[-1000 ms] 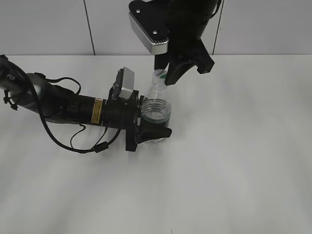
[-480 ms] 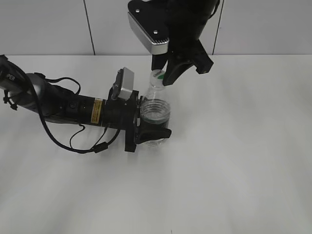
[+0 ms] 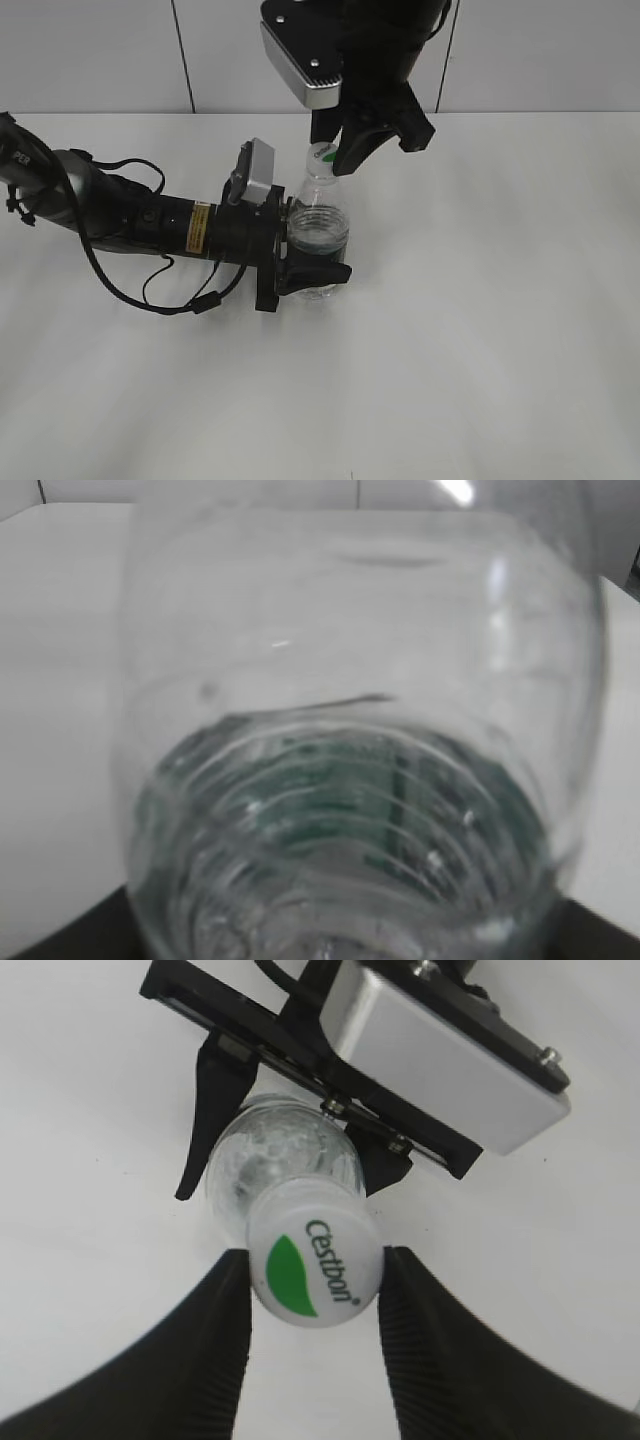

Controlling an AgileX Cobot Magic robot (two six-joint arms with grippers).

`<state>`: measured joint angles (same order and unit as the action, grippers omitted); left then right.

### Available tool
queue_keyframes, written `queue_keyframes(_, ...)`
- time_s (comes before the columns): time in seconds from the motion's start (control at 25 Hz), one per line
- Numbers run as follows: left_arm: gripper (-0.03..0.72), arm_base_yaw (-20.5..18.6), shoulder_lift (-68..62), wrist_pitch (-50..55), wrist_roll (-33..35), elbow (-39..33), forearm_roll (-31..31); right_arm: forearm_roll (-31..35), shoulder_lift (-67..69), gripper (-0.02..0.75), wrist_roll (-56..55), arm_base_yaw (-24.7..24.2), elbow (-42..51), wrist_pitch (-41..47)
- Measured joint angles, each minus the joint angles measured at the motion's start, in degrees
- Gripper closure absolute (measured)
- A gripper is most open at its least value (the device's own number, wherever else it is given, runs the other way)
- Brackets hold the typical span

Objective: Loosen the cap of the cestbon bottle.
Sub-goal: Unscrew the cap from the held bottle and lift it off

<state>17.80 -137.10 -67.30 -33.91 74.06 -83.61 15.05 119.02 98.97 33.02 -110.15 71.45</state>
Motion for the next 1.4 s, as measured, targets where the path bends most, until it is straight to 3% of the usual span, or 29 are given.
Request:
queue_keyframes(0.32, 0.281, 0.00, 0.00, -0.02, -0.06, 0.00, -0.15, 1.02, 0.00, 0.350, -1.90, 0.00, 0.00, -0.55)
queue_keyframes(0.72, 0.281, 0.00, 0.00, 0.03, -0.06, 0.00, -0.17, 0.55, 0.00, 0.338, -8.43, 0.00, 0.00, -0.65)
queue_keyframes(1.0, 0.281, 0.10, 0.00, 0.03, -0.08, 0.00, -0.22, 0.29, 0.00, 0.257, -12.23, 0.00, 0.00, -1.14)
queue_keyframes(1.4, 0.281, 0.16, 0.00, 0.03, -0.08, 0.00, -0.22, 0.20, 0.00, 0.248, -18.28, 0.00, 0.00, -1.14)
